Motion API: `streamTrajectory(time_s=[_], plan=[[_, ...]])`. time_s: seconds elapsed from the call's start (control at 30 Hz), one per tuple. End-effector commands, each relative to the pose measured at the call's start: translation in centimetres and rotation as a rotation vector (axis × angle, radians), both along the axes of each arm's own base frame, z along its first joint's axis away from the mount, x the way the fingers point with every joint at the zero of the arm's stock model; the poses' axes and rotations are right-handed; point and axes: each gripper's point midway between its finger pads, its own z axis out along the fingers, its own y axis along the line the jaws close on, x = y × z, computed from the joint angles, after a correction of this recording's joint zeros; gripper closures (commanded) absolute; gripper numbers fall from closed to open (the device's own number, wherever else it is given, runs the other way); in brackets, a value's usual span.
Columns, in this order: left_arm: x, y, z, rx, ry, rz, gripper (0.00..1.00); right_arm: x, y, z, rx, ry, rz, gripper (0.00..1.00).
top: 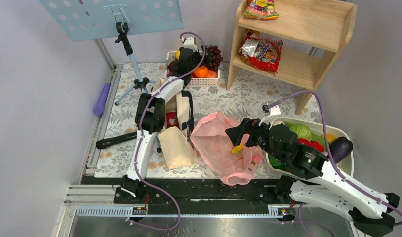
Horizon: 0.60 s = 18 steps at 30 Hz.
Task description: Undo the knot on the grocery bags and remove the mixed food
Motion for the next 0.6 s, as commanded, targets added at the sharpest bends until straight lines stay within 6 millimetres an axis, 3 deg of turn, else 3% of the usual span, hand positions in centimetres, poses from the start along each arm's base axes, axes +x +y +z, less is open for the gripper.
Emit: streamTrajectory(time_s=[0.0,0.23,0.47,0.57], plan=[[-1.4,1.1,10.4,-0.019,-0.192,-0.025,0.02,0.4,-0.1,2.5,0.031,-0.063,-0.002,0.0],[-6.9,0.8,18.0,0.02,-0.273,-0.154,0.01,0.5,-1.9,2.2,-0.073,-0.06,-0.044,0.01],[-14.7,0.4,20.2,0.086,-0.207,-0.248,0.01,-0.6,-2.8,0.8,-0.114,-0.004,-0.027,0.0],[-18.6,-0.5,19.8,0.12,-0.137,-0.306,0.01,-1.5,-3.0,-0.3,-0.106,0.038,-0.007,0.02]])
